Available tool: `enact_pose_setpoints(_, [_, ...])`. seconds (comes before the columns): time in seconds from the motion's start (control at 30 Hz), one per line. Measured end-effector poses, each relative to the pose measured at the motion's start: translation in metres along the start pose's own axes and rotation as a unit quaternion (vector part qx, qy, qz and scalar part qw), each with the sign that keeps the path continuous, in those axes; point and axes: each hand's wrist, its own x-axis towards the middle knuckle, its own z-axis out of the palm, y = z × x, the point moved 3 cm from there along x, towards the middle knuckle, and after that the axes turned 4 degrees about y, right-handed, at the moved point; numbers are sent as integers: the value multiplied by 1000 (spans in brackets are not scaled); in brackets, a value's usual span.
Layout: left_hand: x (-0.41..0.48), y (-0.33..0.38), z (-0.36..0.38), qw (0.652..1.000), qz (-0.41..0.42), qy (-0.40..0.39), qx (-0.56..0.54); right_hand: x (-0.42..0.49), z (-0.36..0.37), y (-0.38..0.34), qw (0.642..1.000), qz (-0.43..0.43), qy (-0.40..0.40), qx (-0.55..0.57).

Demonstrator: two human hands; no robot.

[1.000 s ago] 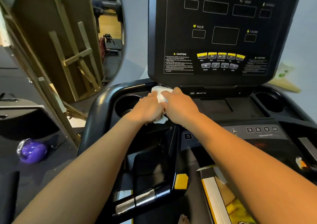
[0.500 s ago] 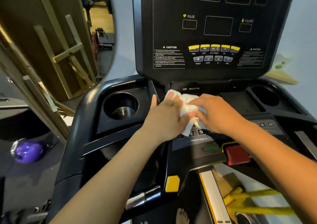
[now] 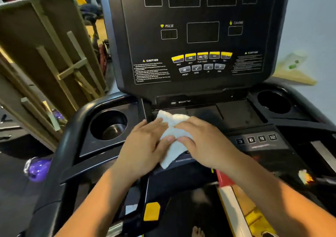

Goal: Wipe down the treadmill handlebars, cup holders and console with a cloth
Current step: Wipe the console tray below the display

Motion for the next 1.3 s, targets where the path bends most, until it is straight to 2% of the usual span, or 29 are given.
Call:
enact_pose_setpoints(0.17, [37, 67, 29, 997, 18, -51, 62, -27, -32, 65, 998, 53, 17, -1])
enact_pose_setpoints(0.3, [26, 77, 35, 996, 16, 14, 91, -36, -28, 61, 997, 55, 54, -14])
enact_pose_setpoints(0.4, [3, 64, 26, 989, -19, 65, 128, -35, -11, 36, 998, 24, 64, -13])
enact_pose_setpoints(0.57, [-10, 62, 18, 978, -78, 70, 179, -24, -2, 26, 999, -6, 35, 12])
enact_pose_setpoints(0.8, [24, 100, 56, 990, -42, 79, 109, -34, -37, 87, 998, 44, 33, 8])
enact_pose_setpoints(0.97, [31, 114, 63, 990, -72, 83, 92, -35, -44, 93, 999, 32, 33, -15])
enact_pose_setpoints(1.13, [9, 91, 43, 981, -147, 61, 108, -25, -25, 48, 994, -23, -15, -102])
enact_pose_setpoints(1.2, [-6, 76, 28, 973, -184, 49, 130, -12, -15, 29, 993, -62, -42, -87])
enact_pose_setpoints(1.3, [-19, 68, 14, 963, -219, 55, 146, 11, -6, 13, 991, -70, -98, -66])
